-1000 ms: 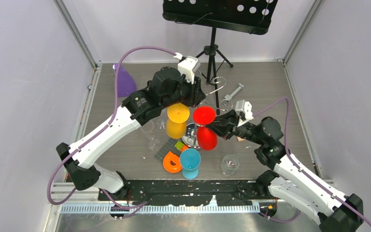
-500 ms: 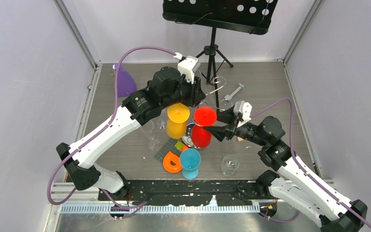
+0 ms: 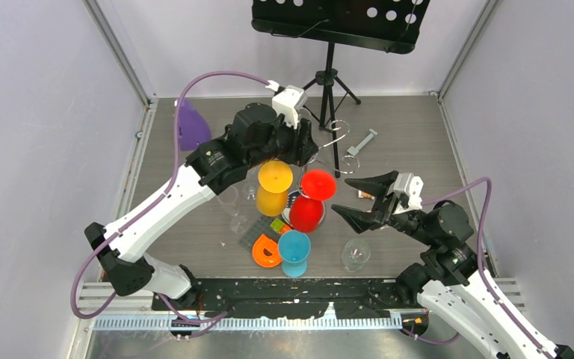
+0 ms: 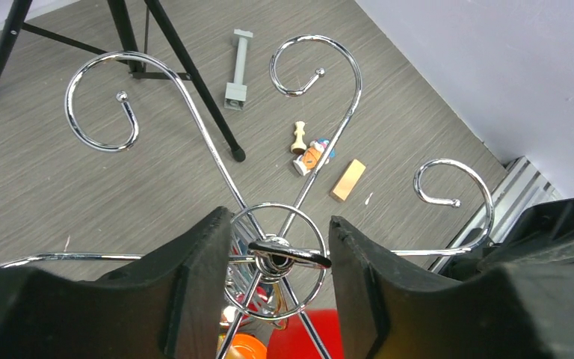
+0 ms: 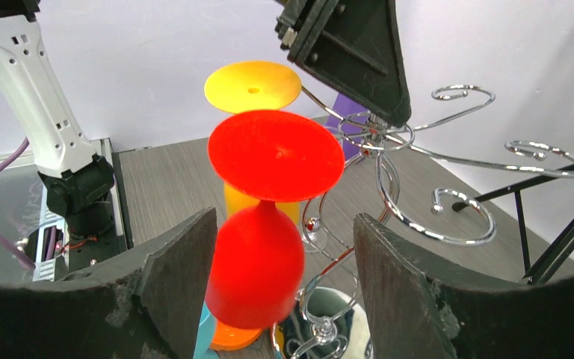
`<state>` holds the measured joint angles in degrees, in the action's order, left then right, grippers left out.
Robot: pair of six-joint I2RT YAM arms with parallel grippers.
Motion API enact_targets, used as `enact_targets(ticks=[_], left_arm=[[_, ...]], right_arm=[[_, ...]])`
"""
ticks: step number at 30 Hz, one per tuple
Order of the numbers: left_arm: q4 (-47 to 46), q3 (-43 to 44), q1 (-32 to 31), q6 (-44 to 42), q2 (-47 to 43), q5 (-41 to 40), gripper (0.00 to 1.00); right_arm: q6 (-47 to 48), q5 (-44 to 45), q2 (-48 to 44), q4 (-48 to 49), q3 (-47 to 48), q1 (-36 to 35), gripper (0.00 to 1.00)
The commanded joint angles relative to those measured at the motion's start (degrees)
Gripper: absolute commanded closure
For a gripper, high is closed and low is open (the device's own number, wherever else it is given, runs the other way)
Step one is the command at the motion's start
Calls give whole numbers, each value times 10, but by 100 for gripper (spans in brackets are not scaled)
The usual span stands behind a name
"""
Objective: Place the wine glass upside down on the wine glass rack
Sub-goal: Turn the wine glass upside down at the wine rack, then pick up the wine glass at the center of the board.
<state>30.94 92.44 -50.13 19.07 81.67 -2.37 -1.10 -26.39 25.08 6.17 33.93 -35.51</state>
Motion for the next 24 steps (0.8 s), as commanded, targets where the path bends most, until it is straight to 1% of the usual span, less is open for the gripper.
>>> enact_targets(ticks=[1,6,9,12,14,18,21,24], left_arm=[[-10,25,3,-7,-26,-15,47],[-5,27,3,-9,-29,-21,39],[-1,28,3,-10,-36,-27,33],[5,29,3,-11,-50,-33,20],[11,28,3,-11,-61,-36,14],[18,18,3,-3,-101,-48,1],[25,-11,3,11,-145,-75,0],[50,-49,3,44,-199,-127,0]], right_arm=[[7,12,-8,-35,14,1,26],[8,16,-15,-56,21,1,24],[-1,38,-16,-98,31,1,22],[-14,52,-13,-143,55,1,21],[-20,51,-15,-181,65,1,19],[-44,46,-26,-208,72,1,16],[-71,52,-31,-227,80,1,15],[-83,59,-30,-260,89,1,15]])
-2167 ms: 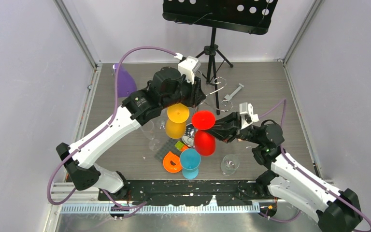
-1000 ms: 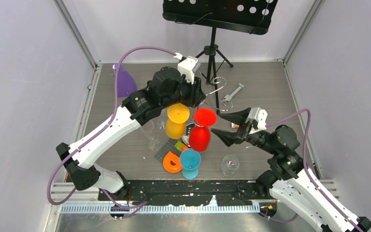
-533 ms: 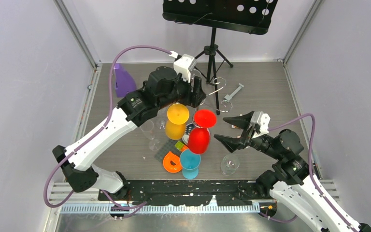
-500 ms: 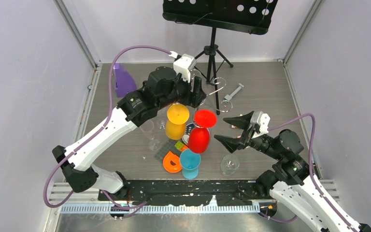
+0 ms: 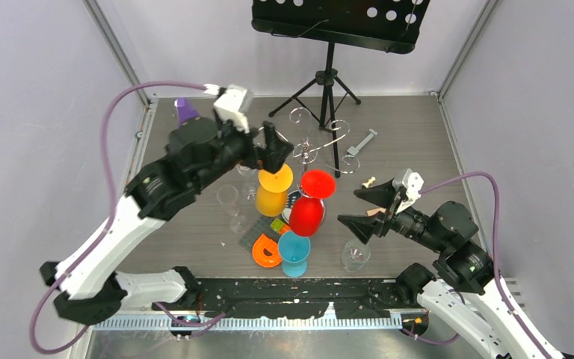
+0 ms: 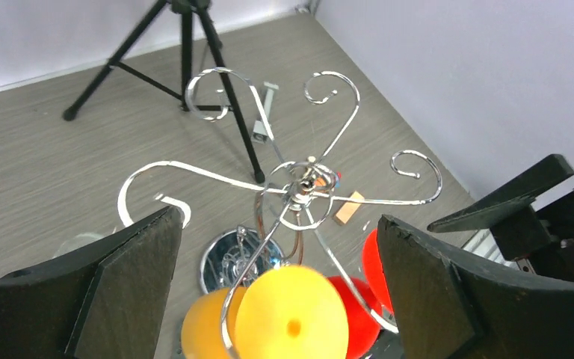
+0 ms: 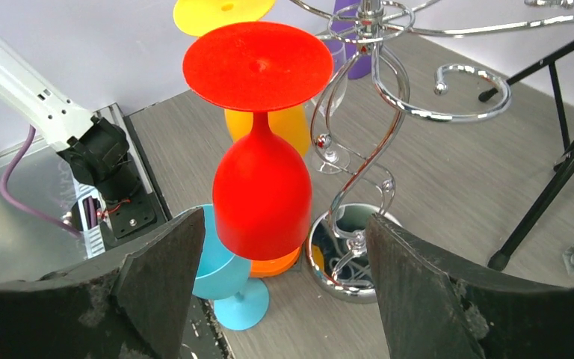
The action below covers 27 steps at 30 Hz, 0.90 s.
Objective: Place the wine glass upside down on the wine glass rack
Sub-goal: Pick up the wine glass at the center of the board.
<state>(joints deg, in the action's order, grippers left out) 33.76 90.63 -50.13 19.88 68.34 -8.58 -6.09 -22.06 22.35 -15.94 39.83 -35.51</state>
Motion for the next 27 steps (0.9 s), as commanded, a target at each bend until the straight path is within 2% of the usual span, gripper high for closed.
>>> enact_targets(ticks=[1,8,14,18,22,27], left_arm=[[32,-48,2,45,-86,-78,0],[67,-199,-11,137,-240,-119,0],[88,-304,-57,223,-317,-143,0],[93,-330,-172,272,-324,-232,1],[126,-312,-300,342,-284,-348,0],[117,-295,-364,410,-225,-399,0]], right_arm=[[-37,20,-3,-44,33,1,15],[-43,61,-4,-51,35,1,15],[-65,94,18,-70,53,0,15],[-62,111,24,-83,56,1,15],[-54,115,21,-85,54,1,15],[-43,120,18,-98,61,1,15]])
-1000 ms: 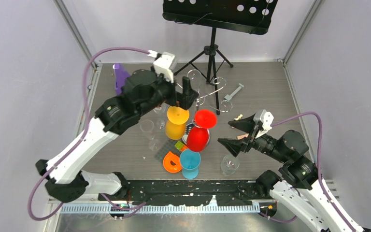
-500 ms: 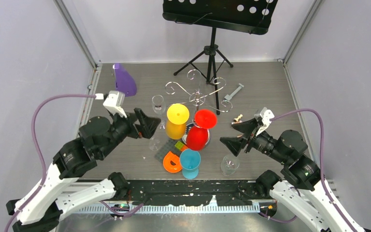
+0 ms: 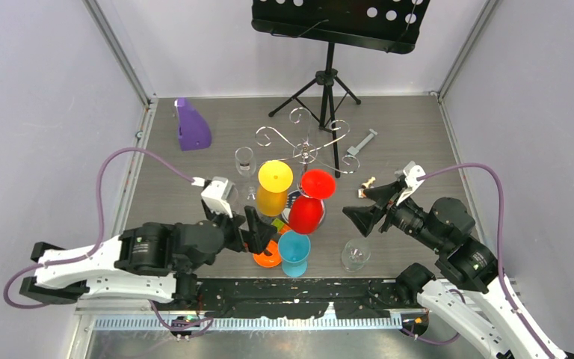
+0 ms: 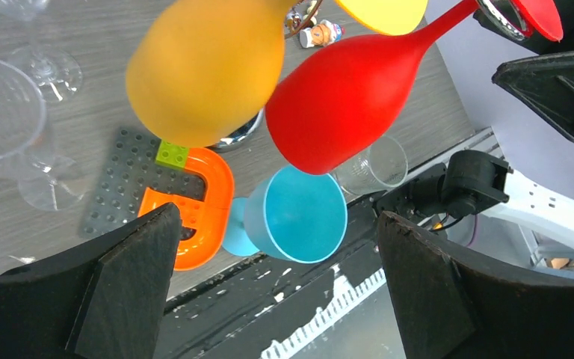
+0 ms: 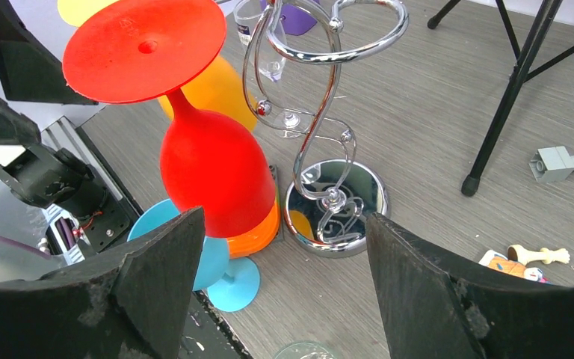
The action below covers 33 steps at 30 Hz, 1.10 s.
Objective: Place the wine glass upside down on the wine glass rack
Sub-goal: Pick up the wine glass at the center of the board.
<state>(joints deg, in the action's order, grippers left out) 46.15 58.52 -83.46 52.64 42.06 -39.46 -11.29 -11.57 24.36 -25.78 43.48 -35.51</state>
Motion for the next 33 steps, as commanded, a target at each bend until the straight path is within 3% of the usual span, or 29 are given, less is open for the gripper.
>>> enact_targets(ticks=[1,9,13,21,33], left_arm=[[-9,29,-36,98,52,-94,0],[-6,42,-51,201,110,-121,3],[-13,36,-51,212,111,-123,7],[113,94,-52,255,167,-101,13],[149,70,-60,319,227,-64,28]], right_arm=[[11,19,-2,-5,26,1,15],[26,43,0,-42,47,1,15],[37,52,1,-57,54,1,15],[43,54,11,-56,49,1,15],[59,59,6,-64,48,1,15]])
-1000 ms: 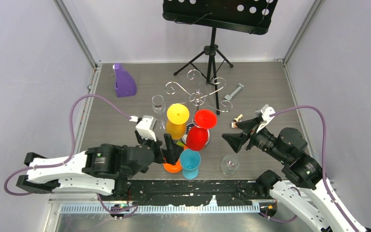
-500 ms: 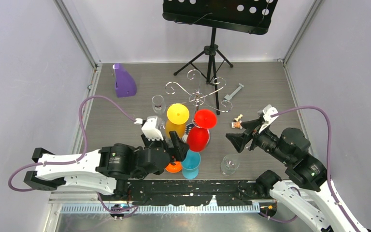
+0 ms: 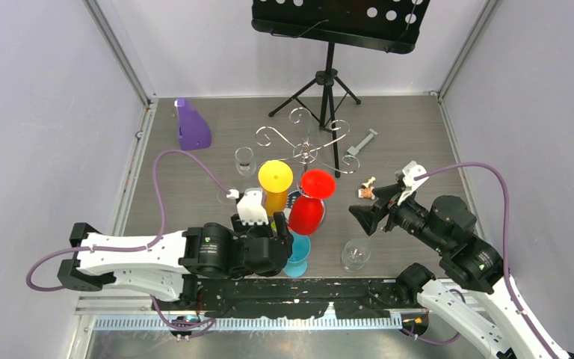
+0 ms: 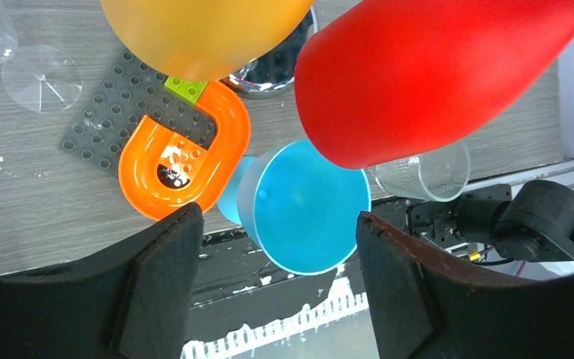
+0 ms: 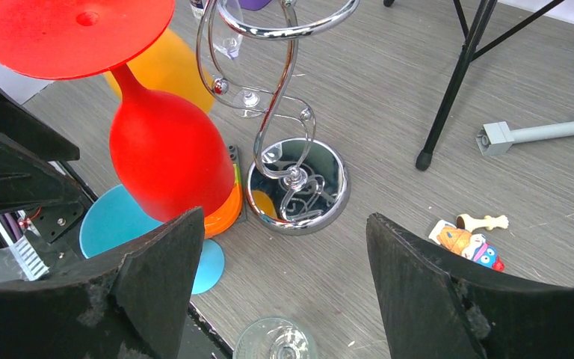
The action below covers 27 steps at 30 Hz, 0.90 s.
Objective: Place the wine glass upside down on the wine glass rack
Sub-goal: Pick up the wine glass at the center of the board.
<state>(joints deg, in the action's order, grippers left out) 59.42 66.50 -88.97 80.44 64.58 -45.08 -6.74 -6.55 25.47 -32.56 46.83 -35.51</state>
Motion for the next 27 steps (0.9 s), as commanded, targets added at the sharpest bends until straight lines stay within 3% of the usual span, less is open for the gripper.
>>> enact_targets(ticks=[1,17,27], left_arm=[[11,-14,-5,41,5,-5,29],[-82,-88,-3,42,42,40,41],[-86,-80,0,21,70,63,61]], right_arm=[[15,10,-6,3,14,1,15],[22,11,-6,-5,8,1,14],[32,13,-4,-17,17,1,14]])
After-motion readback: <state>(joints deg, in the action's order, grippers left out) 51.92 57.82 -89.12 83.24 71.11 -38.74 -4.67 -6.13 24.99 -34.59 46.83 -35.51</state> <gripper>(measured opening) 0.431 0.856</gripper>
